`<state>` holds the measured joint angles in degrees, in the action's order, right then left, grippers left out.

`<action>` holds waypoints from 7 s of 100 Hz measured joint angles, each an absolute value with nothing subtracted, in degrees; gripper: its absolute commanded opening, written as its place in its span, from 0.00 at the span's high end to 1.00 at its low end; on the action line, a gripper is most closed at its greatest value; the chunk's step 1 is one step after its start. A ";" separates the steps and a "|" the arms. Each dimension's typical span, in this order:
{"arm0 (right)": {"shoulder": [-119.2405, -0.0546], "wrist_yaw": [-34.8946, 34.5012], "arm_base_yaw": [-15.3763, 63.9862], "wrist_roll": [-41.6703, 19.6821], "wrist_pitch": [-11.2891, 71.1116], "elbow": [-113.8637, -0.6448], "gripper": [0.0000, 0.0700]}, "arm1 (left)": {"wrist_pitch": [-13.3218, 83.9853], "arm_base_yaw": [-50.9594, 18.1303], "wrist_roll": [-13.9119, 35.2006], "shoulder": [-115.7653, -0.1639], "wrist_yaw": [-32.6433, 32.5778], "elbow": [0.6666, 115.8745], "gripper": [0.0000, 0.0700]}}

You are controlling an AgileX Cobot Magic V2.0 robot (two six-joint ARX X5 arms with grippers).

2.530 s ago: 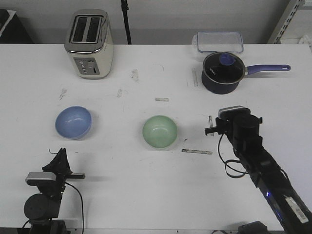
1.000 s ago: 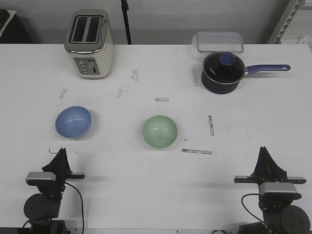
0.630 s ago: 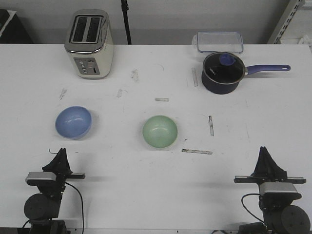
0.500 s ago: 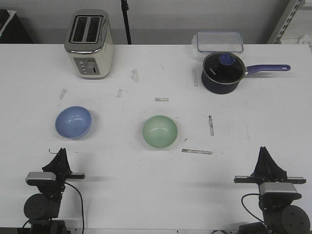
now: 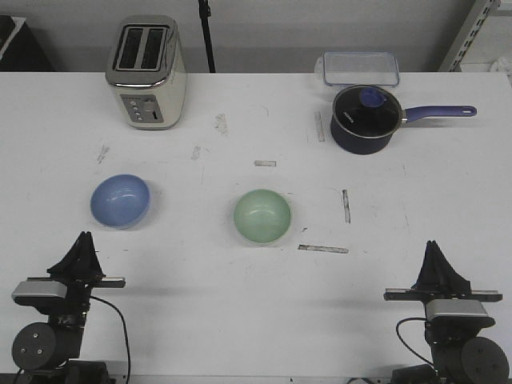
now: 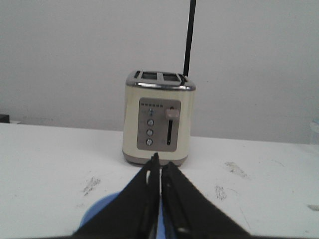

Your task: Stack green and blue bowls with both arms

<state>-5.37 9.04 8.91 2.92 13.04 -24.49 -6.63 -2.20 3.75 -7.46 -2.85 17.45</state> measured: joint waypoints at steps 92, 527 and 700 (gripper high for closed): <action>-5.37 9.04 8.91 2.92 13.04 -24.49 0.99 | 42.37 2.81 2.98 -71.66 -3.07 71.20 1.00; -5.37 9.04 8.91 2.92 13.04 -24.49 0.99 | 40.56 -34.09 31.70 -104.79 6.81 92.95 0.63; -5.37 9.04 8.91 2.92 13.04 -24.49 0.99 | -9.91 -6.50 0.95 -37.28 1.19 32.97 1.00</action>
<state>-5.37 9.04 8.91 2.92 13.04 -24.49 -9.91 -6.50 0.95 -37.28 1.19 32.97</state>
